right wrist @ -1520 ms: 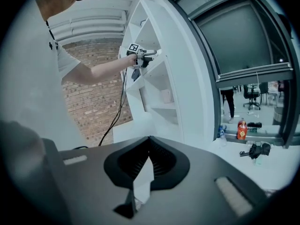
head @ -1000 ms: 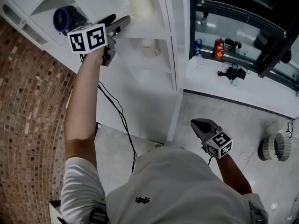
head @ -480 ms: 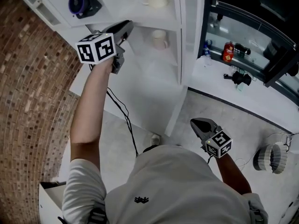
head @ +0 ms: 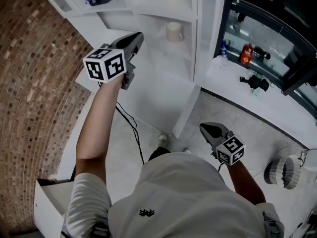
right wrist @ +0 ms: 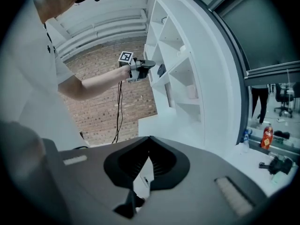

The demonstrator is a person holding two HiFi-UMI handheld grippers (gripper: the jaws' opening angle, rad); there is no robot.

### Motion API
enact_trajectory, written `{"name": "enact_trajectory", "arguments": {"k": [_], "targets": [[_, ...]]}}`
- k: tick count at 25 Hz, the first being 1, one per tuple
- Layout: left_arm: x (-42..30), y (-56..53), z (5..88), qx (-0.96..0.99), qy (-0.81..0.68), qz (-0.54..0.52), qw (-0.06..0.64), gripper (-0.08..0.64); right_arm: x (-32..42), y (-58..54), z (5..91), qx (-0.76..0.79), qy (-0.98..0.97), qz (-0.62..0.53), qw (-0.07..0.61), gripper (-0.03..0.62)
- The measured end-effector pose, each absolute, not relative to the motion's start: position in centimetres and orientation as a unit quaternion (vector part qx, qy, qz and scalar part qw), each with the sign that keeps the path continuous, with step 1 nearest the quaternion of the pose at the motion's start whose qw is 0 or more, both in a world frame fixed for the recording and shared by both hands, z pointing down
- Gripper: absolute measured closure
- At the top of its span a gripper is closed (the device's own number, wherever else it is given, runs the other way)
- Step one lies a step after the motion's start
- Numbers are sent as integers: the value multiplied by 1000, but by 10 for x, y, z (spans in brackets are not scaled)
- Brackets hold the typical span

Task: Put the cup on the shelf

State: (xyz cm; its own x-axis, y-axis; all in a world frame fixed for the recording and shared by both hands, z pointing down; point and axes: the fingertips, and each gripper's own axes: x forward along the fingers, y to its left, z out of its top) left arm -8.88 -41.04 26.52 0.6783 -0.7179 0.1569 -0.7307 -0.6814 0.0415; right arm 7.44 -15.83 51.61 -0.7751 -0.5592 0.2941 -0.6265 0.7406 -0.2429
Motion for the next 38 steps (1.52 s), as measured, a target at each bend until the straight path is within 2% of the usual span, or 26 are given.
{"name": "enact_trajectory", "arguments": {"k": [38], "targets": [[-73, -215, 485, 881, -422, 155, 148, 554, 99, -141, 522, 306, -933, 162, 98, 580]]}}
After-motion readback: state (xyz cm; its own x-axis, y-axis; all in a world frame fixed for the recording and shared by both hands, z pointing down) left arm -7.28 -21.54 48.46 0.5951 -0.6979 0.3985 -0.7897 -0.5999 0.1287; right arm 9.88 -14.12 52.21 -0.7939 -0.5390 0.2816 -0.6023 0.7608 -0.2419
